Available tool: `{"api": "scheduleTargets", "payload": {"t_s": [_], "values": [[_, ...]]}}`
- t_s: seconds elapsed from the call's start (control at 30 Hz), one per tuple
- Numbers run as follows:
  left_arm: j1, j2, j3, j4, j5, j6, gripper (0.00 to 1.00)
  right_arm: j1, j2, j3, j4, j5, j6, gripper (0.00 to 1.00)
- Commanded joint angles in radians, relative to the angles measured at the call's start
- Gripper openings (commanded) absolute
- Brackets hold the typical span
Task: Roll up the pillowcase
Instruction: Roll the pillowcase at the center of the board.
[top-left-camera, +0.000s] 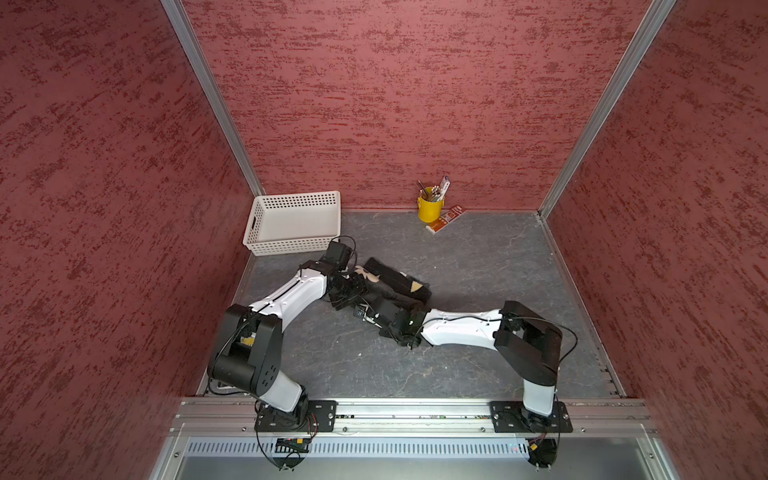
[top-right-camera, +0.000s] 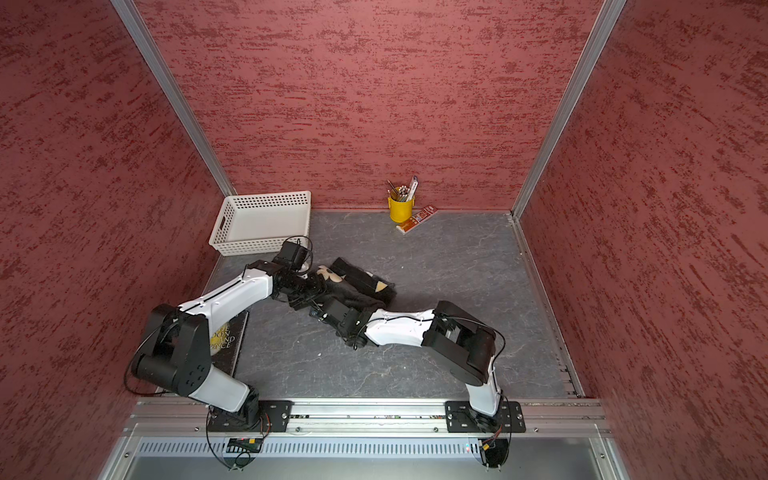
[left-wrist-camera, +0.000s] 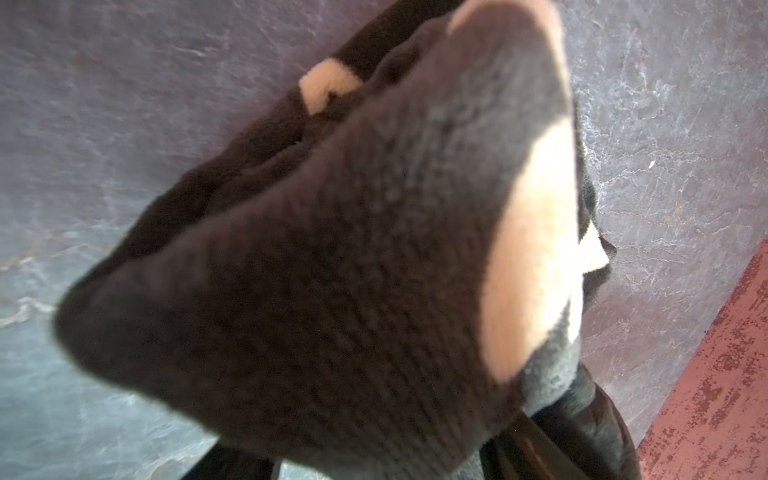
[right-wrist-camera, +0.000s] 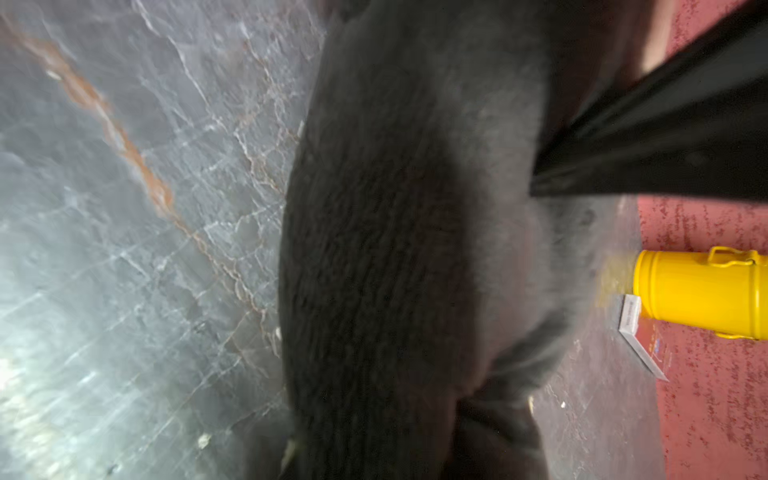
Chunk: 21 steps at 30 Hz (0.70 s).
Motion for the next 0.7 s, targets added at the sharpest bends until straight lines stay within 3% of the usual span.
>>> {"api": "scheduleTargets", "payload": {"t_s": [0.0, 0.2, 0.43, 0.67], "values": [[0.052, -0.072, 0.045, -0.033, -0.02, 0.01, 0.76, -0.011, -0.009, 0.018, -0.105, -0.166, 0.101, 0.05], [0.13, -0.178, 0.064, -0.085, -0.01, 0.041, 0.79, -0.148, -0.1, 0.052, -0.16, -0.571, 0.278, 0.1], [0.099, -0.188, 0.029, -0.044, 0.012, 0.036, 0.77, -0.373, -0.026, 0.135, -0.208, -0.982, 0.41, 0.13], [0.019, -0.13, 0.009, 0.045, 0.022, -0.019, 0.78, -0.543, 0.084, 0.157, -0.165, -1.216, 0.551, 0.17]]}}
